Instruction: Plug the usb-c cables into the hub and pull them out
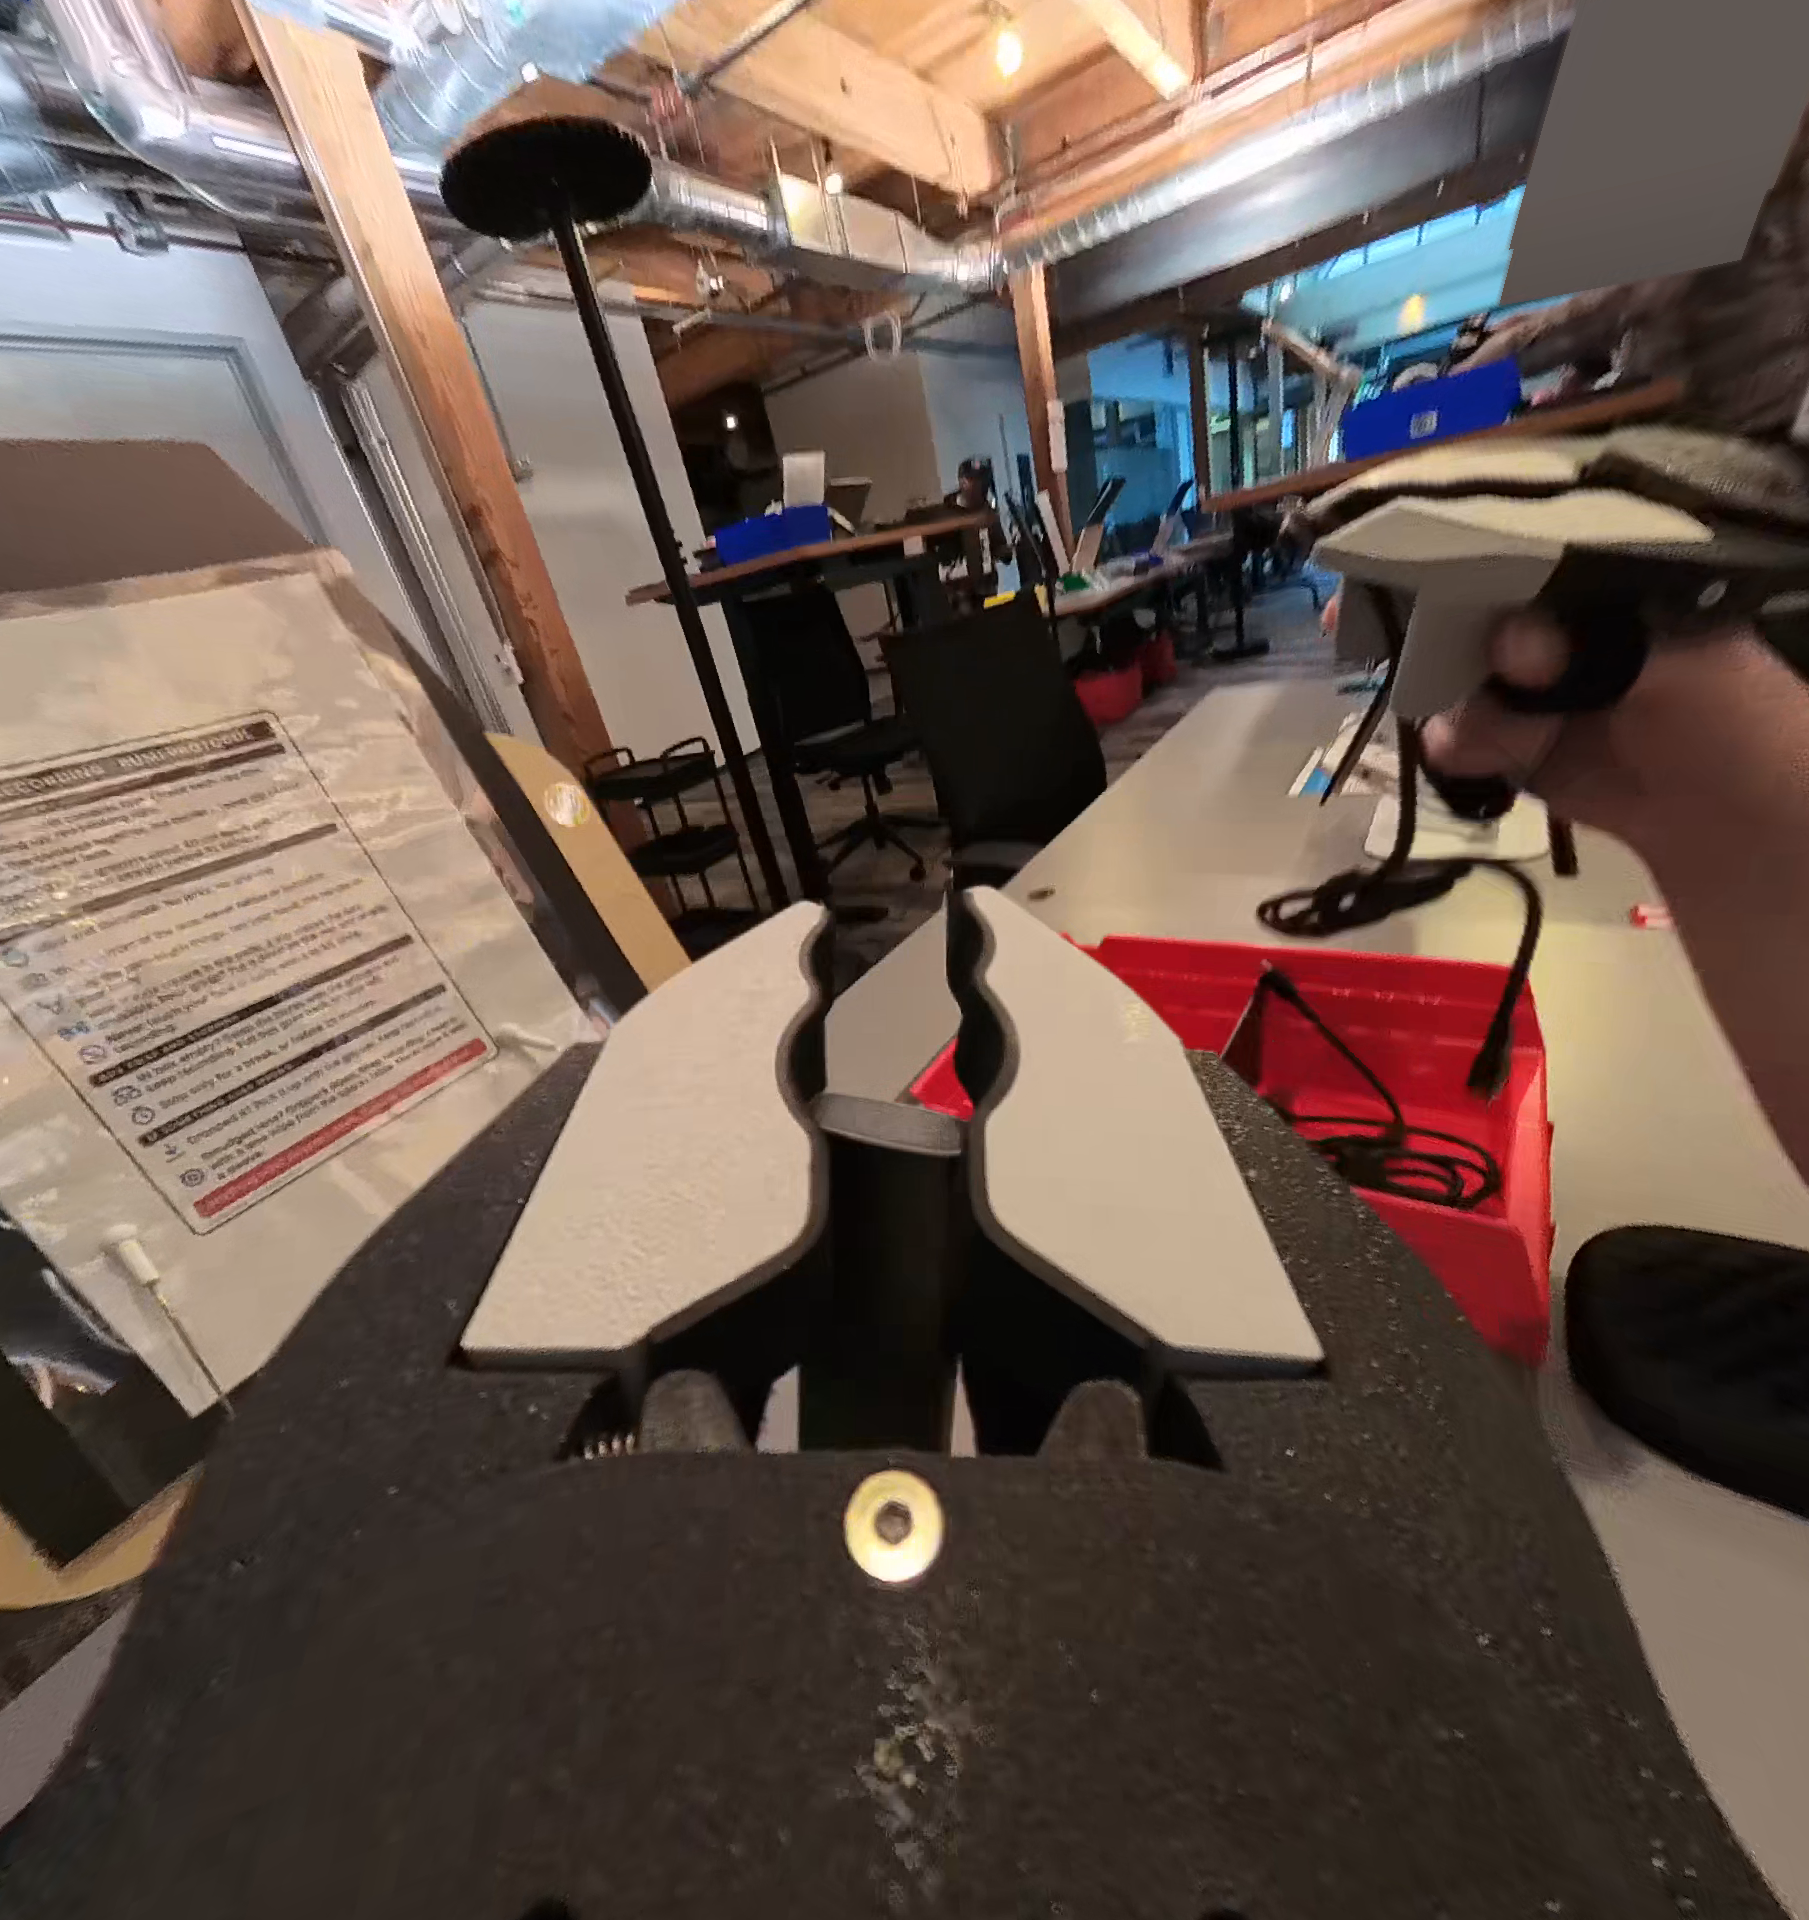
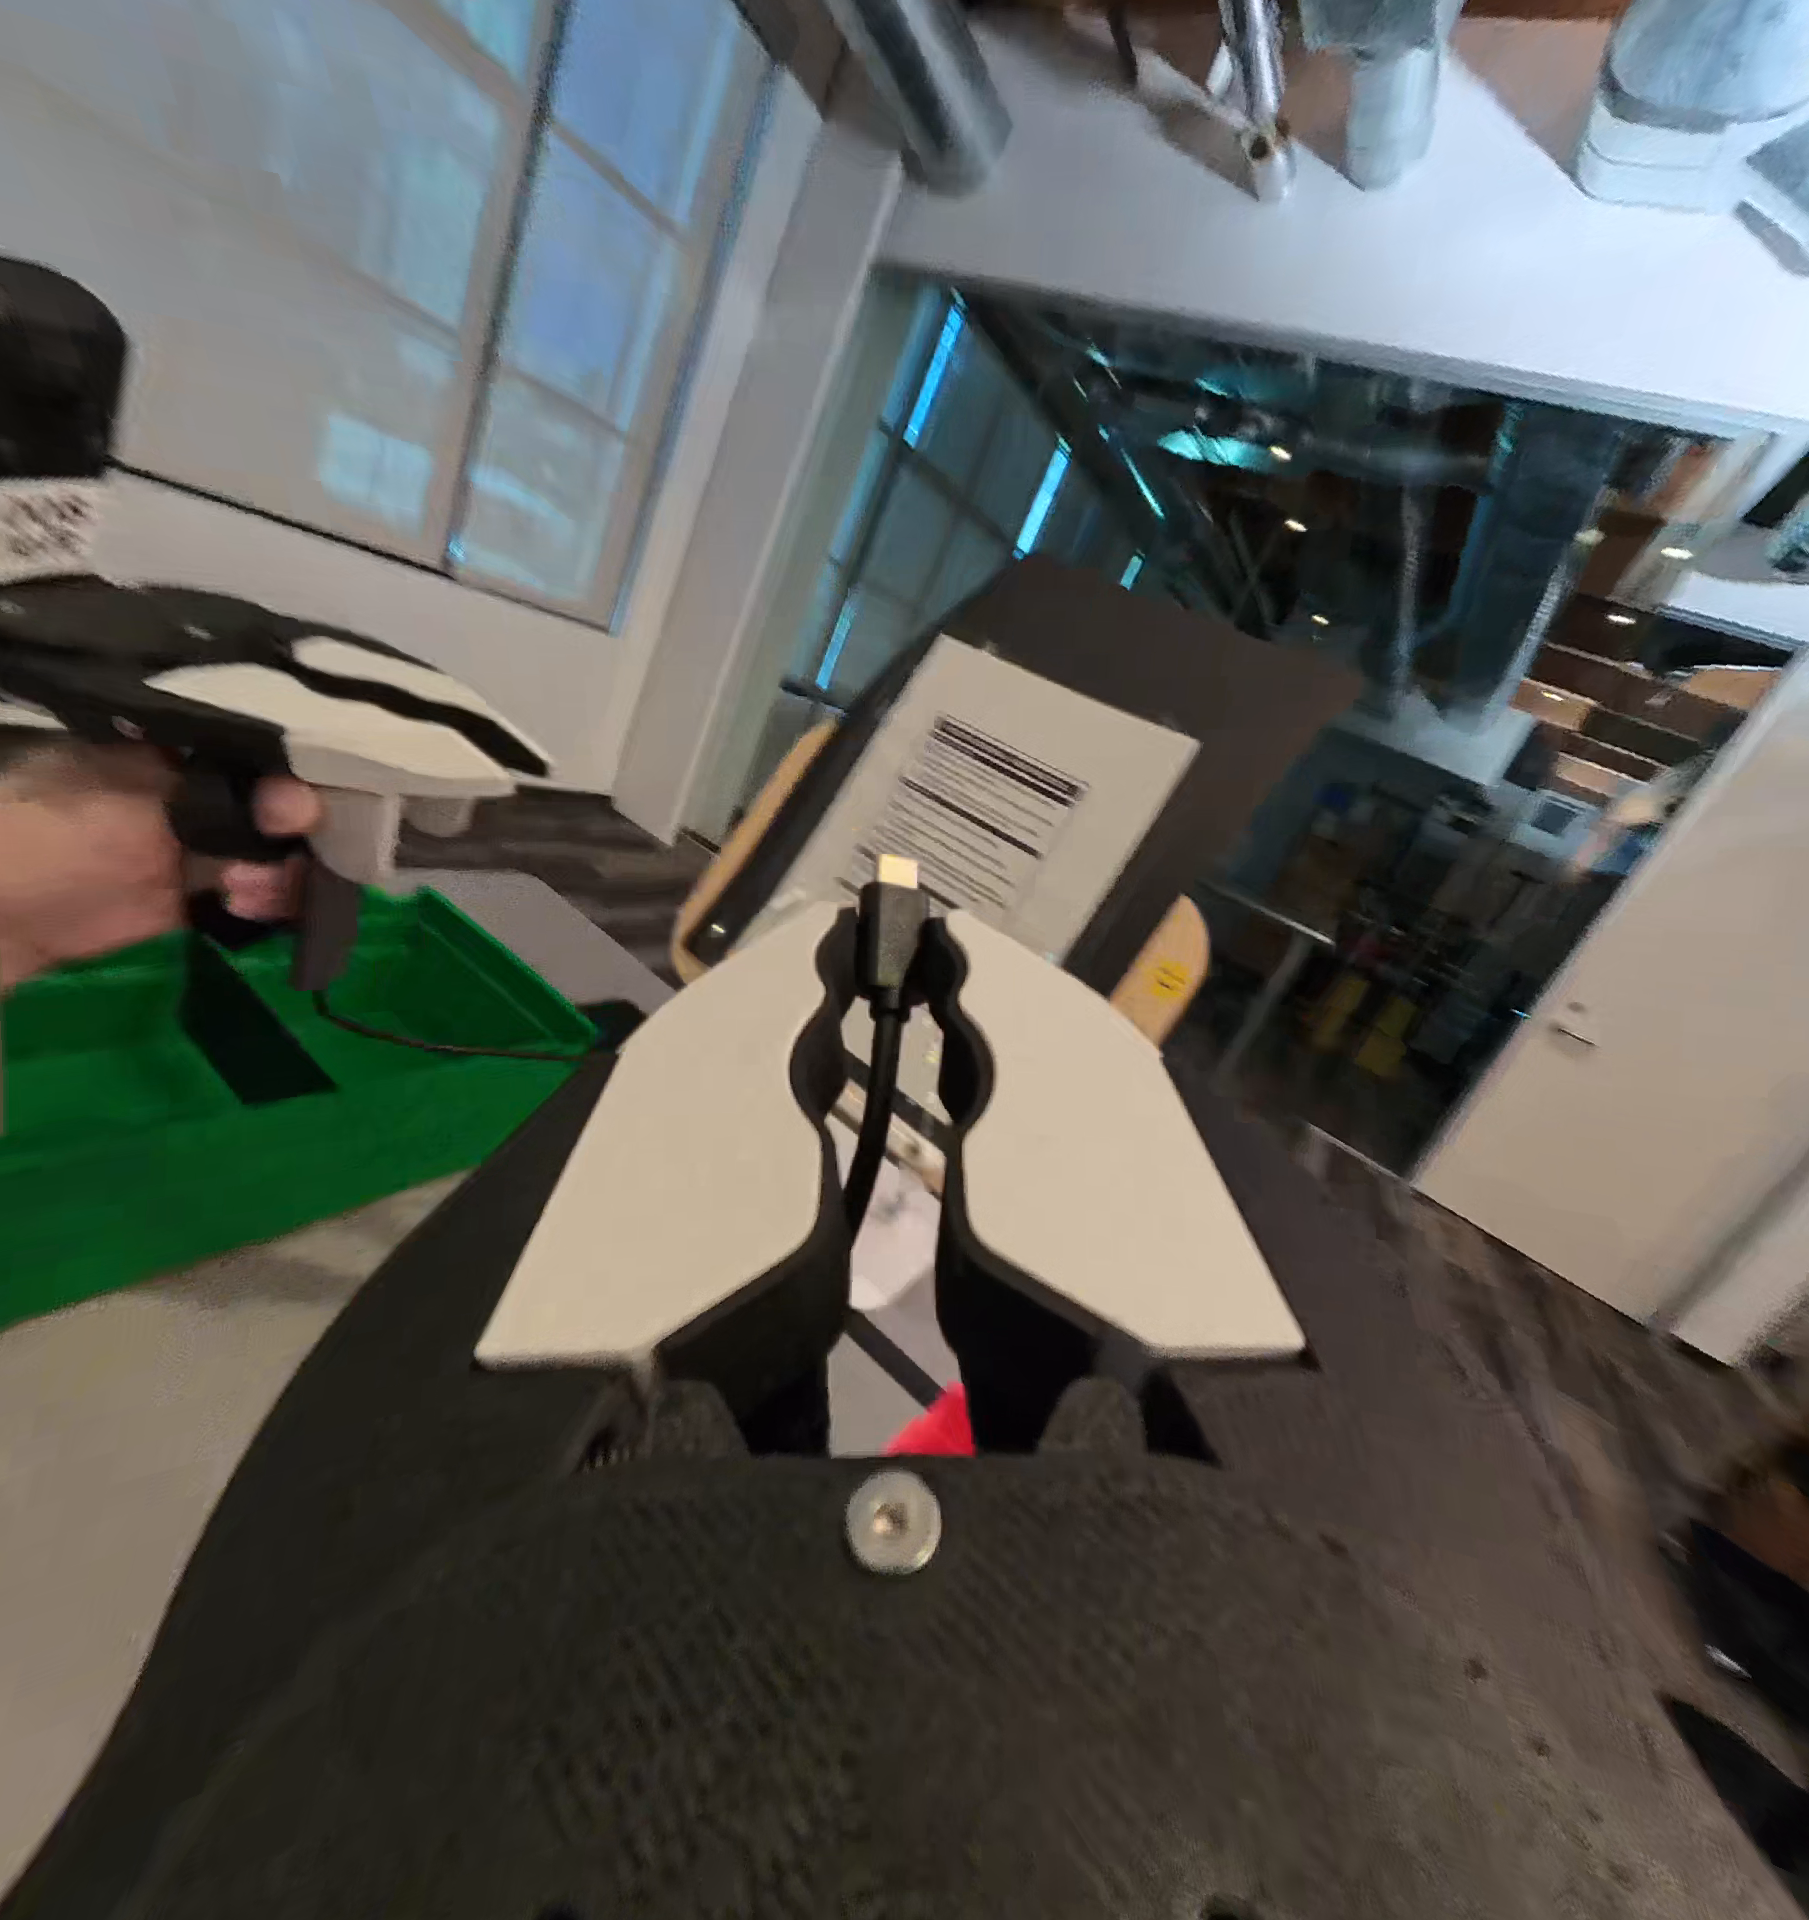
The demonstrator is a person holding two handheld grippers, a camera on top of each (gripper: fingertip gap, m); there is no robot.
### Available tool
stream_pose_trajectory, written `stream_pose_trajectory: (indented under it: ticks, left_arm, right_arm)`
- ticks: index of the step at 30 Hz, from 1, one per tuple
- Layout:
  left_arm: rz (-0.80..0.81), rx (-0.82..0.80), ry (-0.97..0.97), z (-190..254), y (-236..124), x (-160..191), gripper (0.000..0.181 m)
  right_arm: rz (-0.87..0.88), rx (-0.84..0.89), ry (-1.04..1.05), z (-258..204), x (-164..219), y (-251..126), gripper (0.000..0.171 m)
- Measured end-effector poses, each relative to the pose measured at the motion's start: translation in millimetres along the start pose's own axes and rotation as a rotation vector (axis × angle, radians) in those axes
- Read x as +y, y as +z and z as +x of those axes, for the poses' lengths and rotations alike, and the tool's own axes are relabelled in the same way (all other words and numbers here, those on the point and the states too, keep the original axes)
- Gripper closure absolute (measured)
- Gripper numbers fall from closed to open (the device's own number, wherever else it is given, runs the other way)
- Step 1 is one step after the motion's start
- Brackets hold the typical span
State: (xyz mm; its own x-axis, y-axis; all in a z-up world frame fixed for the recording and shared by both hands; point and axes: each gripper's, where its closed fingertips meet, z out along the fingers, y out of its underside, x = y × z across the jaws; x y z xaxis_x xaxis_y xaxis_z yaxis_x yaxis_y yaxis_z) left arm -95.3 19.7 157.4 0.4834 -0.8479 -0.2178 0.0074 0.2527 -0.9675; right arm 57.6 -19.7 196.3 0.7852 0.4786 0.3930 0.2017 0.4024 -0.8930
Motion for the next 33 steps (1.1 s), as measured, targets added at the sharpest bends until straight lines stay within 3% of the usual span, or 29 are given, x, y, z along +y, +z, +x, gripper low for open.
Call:
stream_pose_trajectory:
  ticks: [1,3,8,11,13,19,22,24,28,33]
  left_arm:
    - [-0.018,-0.005,0.006,0,2,4,0.162]
    - [-0.047,-0.007,0.003,0,6,10,0.162]
    - [-0.109,0.004,-0.002,-1,9,21,0.162]
    - [-0.092,0.032,-0.040,2,9,19,0.162]
    - [-0.080,0.046,-0.068,3,9,17,0.162]
    - [-0.069,0.051,-0.072,4,7,13,0.162]
    - [-0.057,0.078,-0.086,9,7,9,0.162]
    - [-0.055,0.110,-0.100,15,7,7,0.162]
    - [-0.024,0.199,-0.156,29,5,-3,0.162]
    - [0.046,0.383,-0.280,55,0,-21,0.162]
  right_arm:
    - [-0.016,0.025,-0.017,9,3,-4,0.158]
    - [-0.119,-0.017,-0.012,15,24,-8,0.158]
    - [-0.496,-0.324,0.043,7,131,-32,0.158]
    - [-0.558,-0.506,0.082,-6,180,-46,0.158]
    - [-0.584,-0.599,0.186,-18,195,-50,0.158]
    - [-0.609,-0.709,0.169,-44,193,-46,0.158]
    - [-0.692,-0.632,0.143,-33,212,-47,0.152]
    - [-0.628,-0.570,0.099,-23,202,-40,0.136]
    - [-0.213,-0.480,0.019,-29,112,-7,0.126]
    - [0.064,-0.613,0.105,-117,53,44,0.123]
